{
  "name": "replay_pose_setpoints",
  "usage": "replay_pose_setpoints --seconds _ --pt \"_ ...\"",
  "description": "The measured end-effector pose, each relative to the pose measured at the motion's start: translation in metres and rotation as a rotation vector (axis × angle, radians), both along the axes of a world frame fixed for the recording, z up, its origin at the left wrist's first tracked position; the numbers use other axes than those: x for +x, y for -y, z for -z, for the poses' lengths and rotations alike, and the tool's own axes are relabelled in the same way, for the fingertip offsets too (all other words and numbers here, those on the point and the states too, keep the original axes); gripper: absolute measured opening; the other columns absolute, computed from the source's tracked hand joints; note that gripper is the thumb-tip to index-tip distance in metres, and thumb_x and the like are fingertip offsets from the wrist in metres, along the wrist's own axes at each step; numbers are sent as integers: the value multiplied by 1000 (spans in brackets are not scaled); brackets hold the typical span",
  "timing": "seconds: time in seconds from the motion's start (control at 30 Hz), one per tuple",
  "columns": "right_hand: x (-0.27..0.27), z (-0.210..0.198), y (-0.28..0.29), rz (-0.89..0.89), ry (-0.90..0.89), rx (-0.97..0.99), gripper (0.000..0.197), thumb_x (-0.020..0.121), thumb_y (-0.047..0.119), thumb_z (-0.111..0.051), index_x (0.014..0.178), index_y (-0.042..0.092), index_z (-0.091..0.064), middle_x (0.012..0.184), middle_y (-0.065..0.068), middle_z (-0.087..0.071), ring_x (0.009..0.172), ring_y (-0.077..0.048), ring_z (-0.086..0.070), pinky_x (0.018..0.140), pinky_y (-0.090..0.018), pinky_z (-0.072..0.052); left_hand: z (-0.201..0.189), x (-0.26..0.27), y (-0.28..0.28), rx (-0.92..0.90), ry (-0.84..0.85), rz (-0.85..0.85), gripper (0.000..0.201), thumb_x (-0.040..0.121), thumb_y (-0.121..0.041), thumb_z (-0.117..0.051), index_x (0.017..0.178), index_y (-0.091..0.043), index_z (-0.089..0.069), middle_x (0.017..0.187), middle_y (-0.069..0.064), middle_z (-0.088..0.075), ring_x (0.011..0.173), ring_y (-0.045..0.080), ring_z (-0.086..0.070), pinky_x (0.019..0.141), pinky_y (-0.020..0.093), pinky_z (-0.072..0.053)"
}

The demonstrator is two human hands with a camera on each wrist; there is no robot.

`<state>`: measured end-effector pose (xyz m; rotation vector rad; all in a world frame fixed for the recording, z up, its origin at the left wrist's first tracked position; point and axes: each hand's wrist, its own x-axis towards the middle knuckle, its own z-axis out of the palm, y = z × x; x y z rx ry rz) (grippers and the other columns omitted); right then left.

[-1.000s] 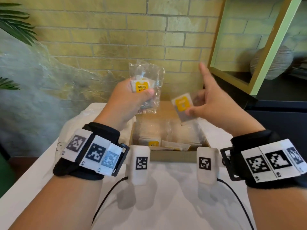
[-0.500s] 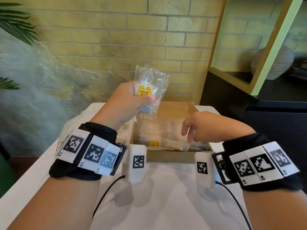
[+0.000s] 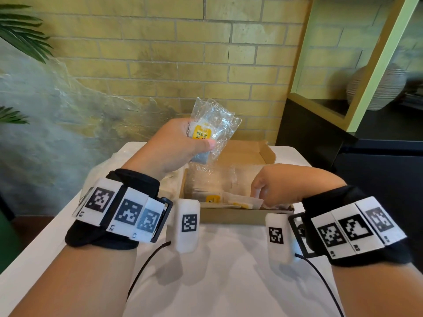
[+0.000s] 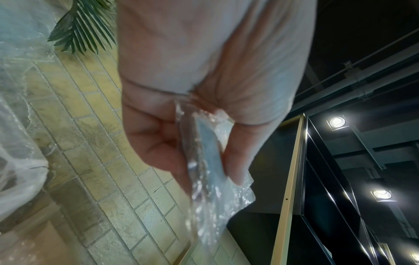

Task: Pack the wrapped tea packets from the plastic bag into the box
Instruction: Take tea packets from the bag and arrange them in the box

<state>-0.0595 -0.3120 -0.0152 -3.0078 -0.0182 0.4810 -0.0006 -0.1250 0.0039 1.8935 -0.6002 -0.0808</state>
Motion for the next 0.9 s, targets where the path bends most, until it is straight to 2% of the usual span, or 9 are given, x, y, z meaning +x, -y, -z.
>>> replay_pose_setpoints --seconds 0.07,0.17,0.23,0.37,0.53,0.6,0.7,0.8,0.9 --pt "4 2 2 -7 90 -24 18 84 6 -56 92 19 -67 98 1 -60 88 -15 -53 74 -19 -43 0 0 0 2 -1 -1 7 85 -17 -66 83 -23 -63 93 11 -70 86 22 -64 89 46 -50" --pt "5 1 5 18 250 -56 11 82 9 -59 82 19 -63 90 0 -63 89 -17 -58 80 -25 -47 0 -1 -1 3 1 -2 7 85 -17 -66 84 -24 -64 95 10 -71 87 22 -66 89 43 -51" --pt "3 -3 6 24 256 -38 15 80 8 -62 89 19 -64 84 5 -60 86 -16 -58 75 -25 -47 0 1 -1 2 2 -3 8 85 -18 -66 84 -25 -63 93 7 -71 85 20 -66 87 40 -52" --pt "-5 -7 2 -12 -34 93 36 76 5 -64 97 33 -56 86 7 -58 76 -11 -55 62 -19 -41 1 3 -1 -7 -9 6 9 85 -16 -66 83 -24 -63 92 6 -72 87 21 -68 86 39 -54" --pt "-5 -2 -4 16 -23 62 52 76 19 -71 124 26 -54 101 11 -54 91 -13 -51 77 -25 -42 3 5 -1 -7 -16 22 10 85 -15 -67 83 -25 -63 77 -5 -70 69 6 -66 64 20 -53" --pt "-5 0 -1 35 34 78 41 79 26 -70 118 24 -60 101 12 -56 92 -12 -52 80 -26 -41 3 6 -1 2 -18 9 12 84 -14 -68 82 -25 -63 74 -7 -69 66 4 -65 63 19 -53" --pt "-1 1 3 34 173 149 6 84 20 -64 89 23 -67 89 8 -64 81 -7 -56 69 -17 -41 4 6 -2 65 -24 9 9 83 -15 -68 83 -23 -65 84 0 -72 80 16 -68 83 36 -55" --pt "3 -2 8 61 270 186 9 85 16 -61 78 15 -67 73 6 -63 71 -8 -56 64 -19 -43 3 3 -2 188 -53 65 5 83 -14 -68 87 -16 -66 95 11 -72 82 20 -68 86 38 -55" --pt "1 -8 15 118 379 262 10 81 11 -58 75 10 -66 67 0 -66 68 -14 -60 66 -25 -47 3 2 -3 362 -36 136 5 81 -17 -71 80 -16 -66 78 3 -71 74 17 -66 89 41 -54"
